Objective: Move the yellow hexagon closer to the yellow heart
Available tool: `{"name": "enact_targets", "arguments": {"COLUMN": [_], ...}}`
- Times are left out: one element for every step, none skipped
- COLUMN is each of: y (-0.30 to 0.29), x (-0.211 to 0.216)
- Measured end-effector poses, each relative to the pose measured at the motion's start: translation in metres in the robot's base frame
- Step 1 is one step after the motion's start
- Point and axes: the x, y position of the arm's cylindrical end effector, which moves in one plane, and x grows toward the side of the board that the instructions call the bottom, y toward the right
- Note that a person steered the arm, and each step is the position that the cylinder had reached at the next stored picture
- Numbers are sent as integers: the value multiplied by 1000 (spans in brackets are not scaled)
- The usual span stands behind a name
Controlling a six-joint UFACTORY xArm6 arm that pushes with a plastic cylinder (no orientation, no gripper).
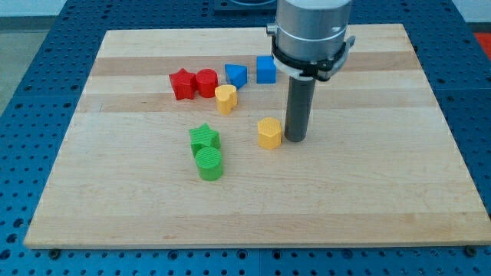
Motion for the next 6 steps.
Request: {"name": "enact_targets", "arguments": {"y": [-3, 1, 3, 3, -21, -27], "x": [-13, -2, 33, 34, 34, 34]}}
